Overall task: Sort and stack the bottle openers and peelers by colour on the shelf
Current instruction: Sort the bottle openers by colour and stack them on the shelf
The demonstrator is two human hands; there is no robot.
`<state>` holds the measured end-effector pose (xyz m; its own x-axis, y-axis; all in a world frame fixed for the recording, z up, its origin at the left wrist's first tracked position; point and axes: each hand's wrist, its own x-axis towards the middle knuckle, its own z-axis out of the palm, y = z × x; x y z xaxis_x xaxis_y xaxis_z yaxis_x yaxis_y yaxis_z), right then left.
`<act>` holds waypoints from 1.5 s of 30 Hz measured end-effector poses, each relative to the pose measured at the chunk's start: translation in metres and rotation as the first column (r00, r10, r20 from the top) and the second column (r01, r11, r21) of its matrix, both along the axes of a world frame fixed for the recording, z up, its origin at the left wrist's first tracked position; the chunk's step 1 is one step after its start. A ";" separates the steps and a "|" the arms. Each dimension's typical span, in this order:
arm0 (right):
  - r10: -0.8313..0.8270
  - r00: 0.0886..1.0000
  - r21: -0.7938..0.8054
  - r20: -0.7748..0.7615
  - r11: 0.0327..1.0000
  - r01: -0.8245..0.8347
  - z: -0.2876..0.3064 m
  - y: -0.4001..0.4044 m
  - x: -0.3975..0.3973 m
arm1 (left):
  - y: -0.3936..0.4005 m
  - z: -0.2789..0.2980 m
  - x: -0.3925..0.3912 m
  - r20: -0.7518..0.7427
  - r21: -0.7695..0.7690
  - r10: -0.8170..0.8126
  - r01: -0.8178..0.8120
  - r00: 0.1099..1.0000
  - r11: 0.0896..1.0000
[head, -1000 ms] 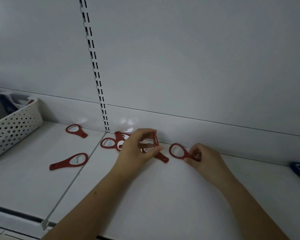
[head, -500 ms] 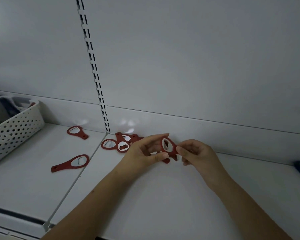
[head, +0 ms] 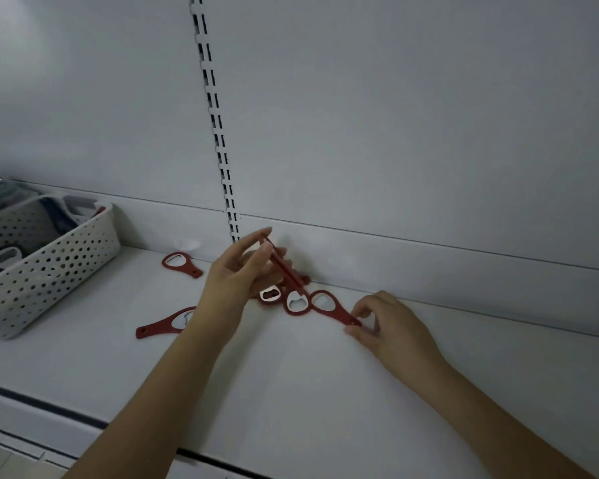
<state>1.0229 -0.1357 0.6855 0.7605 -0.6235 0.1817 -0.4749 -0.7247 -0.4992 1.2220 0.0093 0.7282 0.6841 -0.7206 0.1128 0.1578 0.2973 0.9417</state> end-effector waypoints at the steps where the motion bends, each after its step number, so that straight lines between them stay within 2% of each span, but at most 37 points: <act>1: -0.013 1.000 0.016 0.009 1.000 0.013 0.002 0.000 0.002 | 0.004 -0.004 0.002 -0.020 0.024 -0.008 0.009 1.000 1.000; 9: -0.228 0.970 0.280 0.082 0.939 0.197 0.016 -0.006 -0.002 | 0.013 -0.023 0.004 -0.138 0.095 -0.072 0.085 0.988 0.992; 12: -0.239 0.940 0.546 0.244 0.835 0.070 0.031 0.001 0.001 | 0.013 -0.024 0.001 -0.140 0.069 -0.082 0.093 0.987 0.993; 13: -0.222 0.933 0.573 0.282 0.819 0.022 0.035 0.008 0.006 | 0.013 -0.024 0.000 -0.136 0.058 -0.093 0.101 0.986 0.993; 16: -0.118 0.959 0.510 0.260 0.859 -0.033 0.038 0.029 0.025 | 0.013 -0.024 -0.004 -0.128 0.036 -0.133 0.139 0.983 0.990; 18: -0.107 0.963 0.509 0.247 0.860 -0.035 0.034 0.036 0.038 | 0.015 -0.023 -0.004 -0.118 0.037 -0.138 0.144 0.983 0.989; 23: -0.064 0.952 0.578 0.298 0.806 -0.126 0.030 0.040 0.054 | 0.022 -0.022 0.005 -0.100 0.044 -0.054 0.059 0.993 0.997; 24: -0.075 0.949 0.556 0.307 0.823 -0.115 0.028 0.039 0.057 | 0.023 -0.021 0.008 -0.111 0.030 -0.024 0.027 0.994 0.999; 26: -0.105 0.962 0.350 0.252 0.937 0.010 0.020 0.032 0.064 | 0.028 -0.017 0.018 -0.199 -0.046 0.035 -0.045 0.979 0.998; 28: -0.113 0.986 0.118 0.120 0.988 0.099 0.009 0.028 0.072 | 0.033 -0.014 0.028 -0.288 -0.116 0.067 -0.104 0.955 0.988; 31: -0.118 0.993 0.080 -0.007 0.990 0.118 -0.002 0.033 0.082 | 0.040 -0.018 0.036 -0.327 -0.121 0.089 -0.135 0.941 0.983; 34: -0.132 0.990 0.107 0.055 0.986 0.125 -0.002 0.033 0.084 | 0.041 -0.023 0.036 -0.350 -0.113 0.074 -0.120 0.934 0.986; 39: -0.222 0.931 0.311 0.291 0.942 0.127 0.005 0.031 0.080 | 0.037 -0.024 0.030 -0.225 -0.040 0.045 -0.056 0.973 0.998; 43: -0.244 0.864 0.235 0.441 0.960 0.152 0.037 0.033 0.076 | 0.042 -0.022 0.019 0.000 0.034 0.034 -0.034 0.999 0.999; 45: -0.187 0.877 0.189 0.443 0.976 0.112 0.054 0.037 0.080 | 0.043 -0.020 0.013 0.140 0.048 0.040 -0.048 0.989 0.998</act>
<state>1.1025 -0.0984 0.7394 0.5119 -0.7712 0.3784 -0.2648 -0.5607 -0.7845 1.2354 0.0526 0.7084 0.6956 -0.6975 0.1723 0.0127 0.2517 0.9677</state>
